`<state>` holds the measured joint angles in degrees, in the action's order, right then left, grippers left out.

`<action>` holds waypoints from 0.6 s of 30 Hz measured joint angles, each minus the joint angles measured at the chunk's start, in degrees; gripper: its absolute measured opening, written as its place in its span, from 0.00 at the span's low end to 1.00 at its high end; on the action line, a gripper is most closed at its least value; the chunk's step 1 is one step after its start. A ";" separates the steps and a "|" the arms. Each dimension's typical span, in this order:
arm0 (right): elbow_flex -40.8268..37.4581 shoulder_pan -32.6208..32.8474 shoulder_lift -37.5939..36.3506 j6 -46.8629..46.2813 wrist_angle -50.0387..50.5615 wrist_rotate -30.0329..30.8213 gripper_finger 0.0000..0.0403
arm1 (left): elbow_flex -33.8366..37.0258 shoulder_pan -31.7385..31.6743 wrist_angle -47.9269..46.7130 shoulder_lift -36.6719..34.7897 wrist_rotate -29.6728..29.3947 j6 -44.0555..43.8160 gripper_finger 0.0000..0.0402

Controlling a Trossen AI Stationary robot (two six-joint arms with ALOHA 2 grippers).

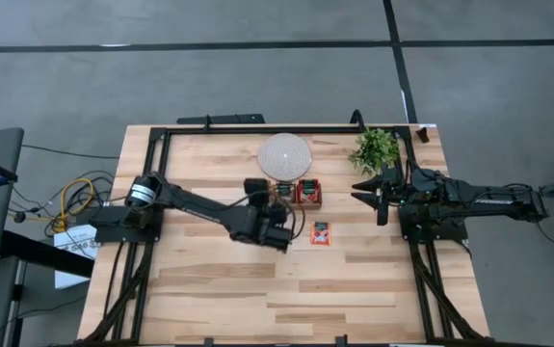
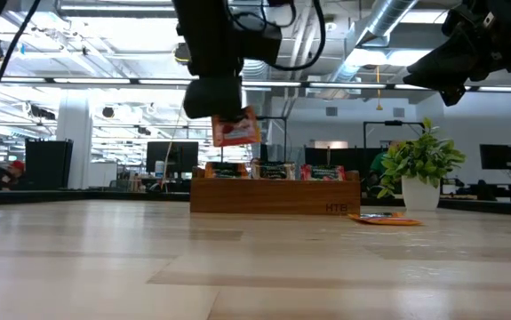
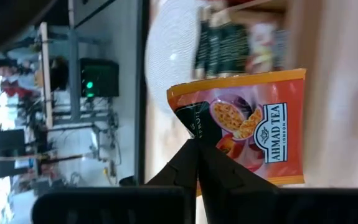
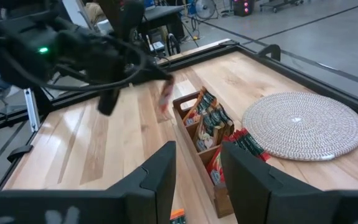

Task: Pick & Place Tea
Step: Put the left orange tea bag into the left slot of the wooden organizer

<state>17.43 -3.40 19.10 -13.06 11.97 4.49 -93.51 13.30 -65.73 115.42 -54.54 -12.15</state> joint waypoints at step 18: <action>0.00 -0.02 0.01 0.02 0.00 0.00 0.29 | 8.61 -5.29 5.85 -0.07 -3.96 6.70 0.00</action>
<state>17.43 -3.42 19.11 -13.04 11.97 4.49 -84.91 8.01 -59.88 115.35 -58.50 -5.46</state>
